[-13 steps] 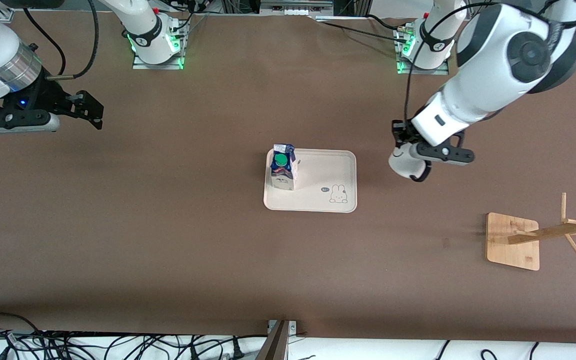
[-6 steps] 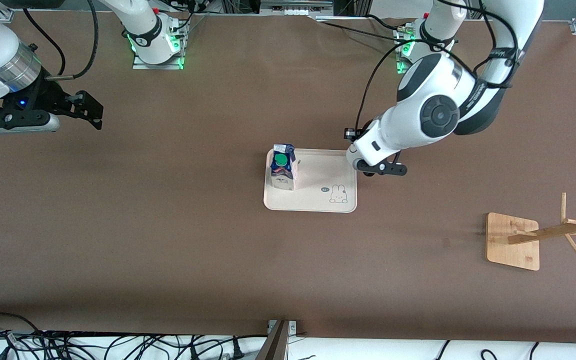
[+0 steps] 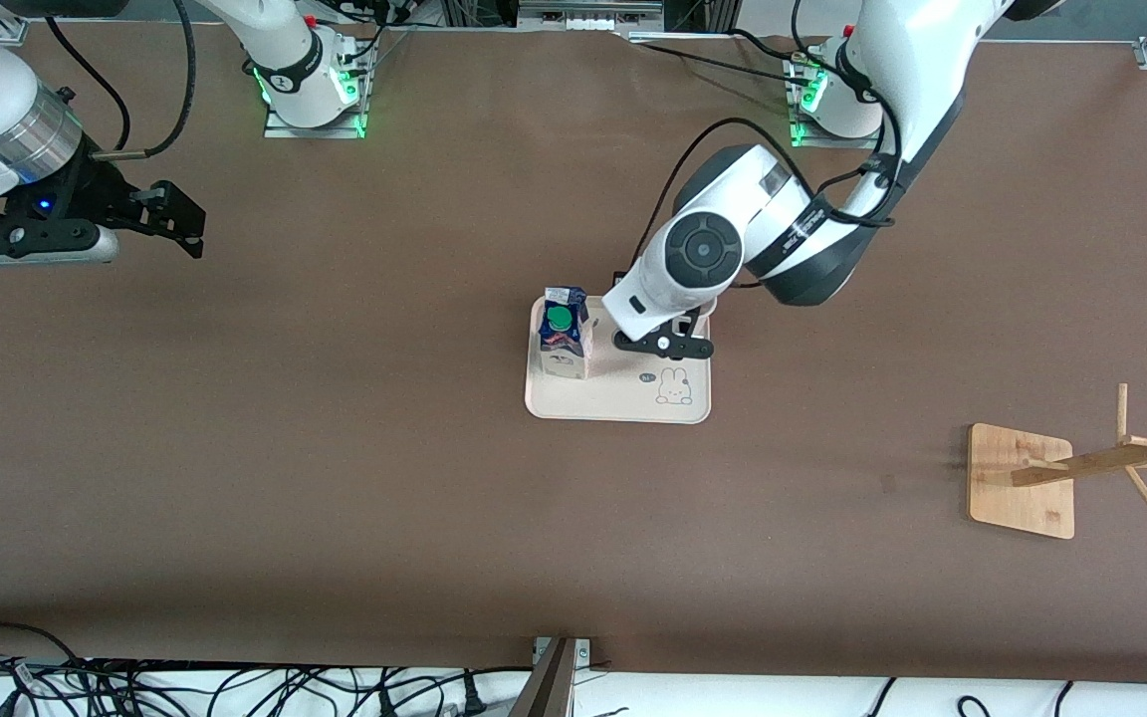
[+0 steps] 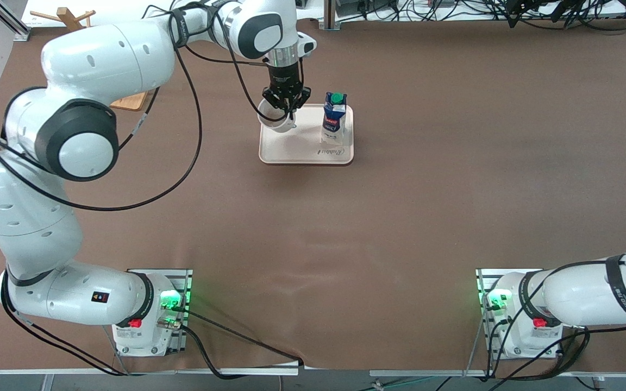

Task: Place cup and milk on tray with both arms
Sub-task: 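Lower the mug onto the tray beside the carton and open the left gripper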

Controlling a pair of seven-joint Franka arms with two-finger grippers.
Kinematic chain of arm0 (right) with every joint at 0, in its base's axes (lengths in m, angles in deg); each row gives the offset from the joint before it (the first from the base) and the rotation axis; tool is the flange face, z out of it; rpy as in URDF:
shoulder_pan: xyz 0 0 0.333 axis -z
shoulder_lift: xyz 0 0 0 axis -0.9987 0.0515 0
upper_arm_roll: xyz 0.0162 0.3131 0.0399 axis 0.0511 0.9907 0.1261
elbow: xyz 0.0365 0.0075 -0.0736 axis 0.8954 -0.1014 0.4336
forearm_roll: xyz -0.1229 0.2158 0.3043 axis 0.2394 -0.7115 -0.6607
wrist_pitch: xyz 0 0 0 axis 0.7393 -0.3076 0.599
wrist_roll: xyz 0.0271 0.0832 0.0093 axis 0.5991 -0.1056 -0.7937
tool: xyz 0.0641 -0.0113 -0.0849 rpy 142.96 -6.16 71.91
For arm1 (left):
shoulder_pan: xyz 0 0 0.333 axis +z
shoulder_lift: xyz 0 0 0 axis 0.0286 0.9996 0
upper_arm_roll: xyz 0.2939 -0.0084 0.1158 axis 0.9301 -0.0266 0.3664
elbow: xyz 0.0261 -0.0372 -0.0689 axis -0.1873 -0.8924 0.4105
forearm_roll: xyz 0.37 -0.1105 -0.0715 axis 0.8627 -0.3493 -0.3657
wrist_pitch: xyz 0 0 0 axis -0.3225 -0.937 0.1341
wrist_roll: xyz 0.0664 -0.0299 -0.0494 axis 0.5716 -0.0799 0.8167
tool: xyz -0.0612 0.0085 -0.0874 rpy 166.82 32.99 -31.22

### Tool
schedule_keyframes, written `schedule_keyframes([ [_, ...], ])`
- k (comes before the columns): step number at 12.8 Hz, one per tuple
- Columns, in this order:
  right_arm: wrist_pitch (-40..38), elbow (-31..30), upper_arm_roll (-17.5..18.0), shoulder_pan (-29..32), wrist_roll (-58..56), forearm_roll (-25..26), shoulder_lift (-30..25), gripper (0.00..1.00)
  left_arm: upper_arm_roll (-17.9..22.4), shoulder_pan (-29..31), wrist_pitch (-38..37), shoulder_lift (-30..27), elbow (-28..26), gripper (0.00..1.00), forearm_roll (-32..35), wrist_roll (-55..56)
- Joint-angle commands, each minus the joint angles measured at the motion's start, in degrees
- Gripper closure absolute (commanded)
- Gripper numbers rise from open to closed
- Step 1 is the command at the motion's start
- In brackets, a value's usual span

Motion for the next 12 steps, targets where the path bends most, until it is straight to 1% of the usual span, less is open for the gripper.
schedule_keyframes([
  [1,-0.96,1.09,0.24,0.26,-0.22,0.87,0.34,0.0,1.75,-0.51,-2.07,4.64,4.59,1.0,0.96,2.15],
  [6,-0.96,1.09,0.24,0.17,-0.22,0.87,0.34,0.0,1.84,-0.5,-1.72,9.3,5.3,1.0,0.78,1.98],
  [8,-0.96,1.09,0.24,0.26,-0.22,0.87,0.34,0.0,1.84,-0.68,1.61,10.02,5.21,1.0,0.43,1.9],
  [11,-0.96,1.09,0.24,0.17,-0.22,0.87,0.34,0.0,1.84,-0.42,1.89,11.25,5.3,1.0,0.43,1.28],
  [12,-1.05,1.09,0.24,0.17,-0.22,0.87,0.34,0.0,1.84,-0.59,1.89,11.77,5.3,0.88,0.52,1.28],
])
